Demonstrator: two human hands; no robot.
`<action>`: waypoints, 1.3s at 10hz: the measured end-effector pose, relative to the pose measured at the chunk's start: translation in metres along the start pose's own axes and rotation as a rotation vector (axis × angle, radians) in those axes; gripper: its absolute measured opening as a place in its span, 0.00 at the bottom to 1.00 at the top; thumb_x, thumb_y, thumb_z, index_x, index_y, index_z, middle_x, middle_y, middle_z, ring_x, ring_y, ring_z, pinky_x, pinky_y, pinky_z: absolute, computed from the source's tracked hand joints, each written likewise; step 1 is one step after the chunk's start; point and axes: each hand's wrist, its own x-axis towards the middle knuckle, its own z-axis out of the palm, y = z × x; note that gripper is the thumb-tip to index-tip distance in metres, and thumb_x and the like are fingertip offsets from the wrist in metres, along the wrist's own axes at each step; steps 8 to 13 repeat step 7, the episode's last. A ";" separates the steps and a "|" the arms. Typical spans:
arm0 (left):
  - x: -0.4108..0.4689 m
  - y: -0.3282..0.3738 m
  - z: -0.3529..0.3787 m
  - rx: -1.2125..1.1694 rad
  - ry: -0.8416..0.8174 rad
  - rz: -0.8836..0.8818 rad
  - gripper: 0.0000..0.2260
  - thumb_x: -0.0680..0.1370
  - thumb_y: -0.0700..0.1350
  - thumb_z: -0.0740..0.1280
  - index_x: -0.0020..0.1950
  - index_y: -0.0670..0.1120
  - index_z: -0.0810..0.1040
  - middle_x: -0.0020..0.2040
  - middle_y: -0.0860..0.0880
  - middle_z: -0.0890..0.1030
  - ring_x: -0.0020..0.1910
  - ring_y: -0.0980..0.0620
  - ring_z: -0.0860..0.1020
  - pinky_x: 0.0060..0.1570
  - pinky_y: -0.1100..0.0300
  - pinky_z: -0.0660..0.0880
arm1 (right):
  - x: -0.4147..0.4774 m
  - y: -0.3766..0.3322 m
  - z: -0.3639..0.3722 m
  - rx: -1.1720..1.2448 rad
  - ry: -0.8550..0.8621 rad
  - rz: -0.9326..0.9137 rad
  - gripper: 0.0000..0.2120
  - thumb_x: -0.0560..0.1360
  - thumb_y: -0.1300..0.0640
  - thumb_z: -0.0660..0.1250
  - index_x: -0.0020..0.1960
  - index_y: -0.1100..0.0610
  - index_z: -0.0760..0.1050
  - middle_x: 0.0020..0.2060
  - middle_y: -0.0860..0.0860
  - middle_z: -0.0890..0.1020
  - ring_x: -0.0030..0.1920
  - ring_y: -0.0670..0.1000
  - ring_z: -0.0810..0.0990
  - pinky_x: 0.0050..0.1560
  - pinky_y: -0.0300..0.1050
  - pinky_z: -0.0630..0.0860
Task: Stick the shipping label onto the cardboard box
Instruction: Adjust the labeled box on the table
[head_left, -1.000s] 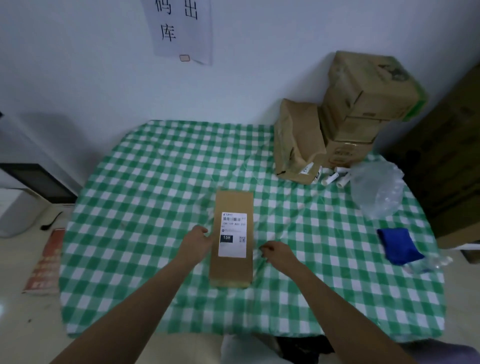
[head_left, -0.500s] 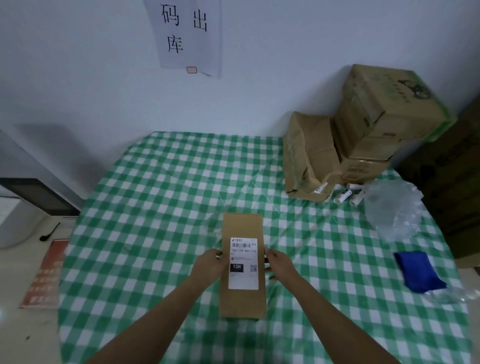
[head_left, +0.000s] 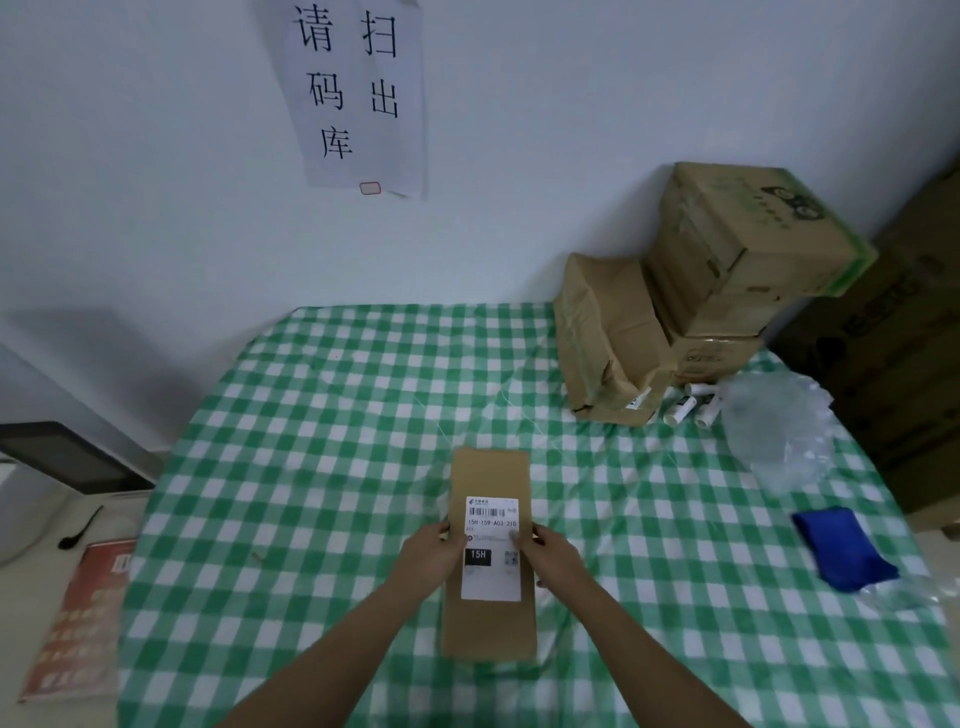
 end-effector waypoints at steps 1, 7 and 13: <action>0.001 0.003 -0.004 -0.024 -0.003 -0.016 0.15 0.80 0.52 0.61 0.59 0.46 0.81 0.50 0.49 0.83 0.45 0.53 0.77 0.43 0.61 0.71 | 0.002 -0.004 -0.001 -0.011 -0.007 0.009 0.23 0.79 0.45 0.61 0.70 0.55 0.69 0.64 0.54 0.78 0.62 0.55 0.77 0.61 0.53 0.76; -0.002 0.044 -0.058 -0.301 0.105 -0.075 0.14 0.82 0.45 0.59 0.64 0.39 0.73 0.53 0.45 0.78 0.47 0.50 0.76 0.46 0.55 0.75 | 0.008 -0.061 -0.034 -0.027 0.049 -0.057 0.28 0.79 0.46 0.63 0.74 0.57 0.63 0.66 0.57 0.76 0.62 0.55 0.77 0.57 0.49 0.75; -0.002 0.044 -0.058 -0.301 0.105 -0.075 0.14 0.82 0.45 0.59 0.64 0.39 0.73 0.53 0.45 0.78 0.47 0.50 0.76 0.46 0.55 0.75 | 0.008 -0.061 -0.034 -0.027 0.049 -0.057 0.28 0.79 0.46 0.63 0.74 0.57 0.63 0.66 0.57 0.76 0.62 0.55 0.77 0.57 0.49 0.75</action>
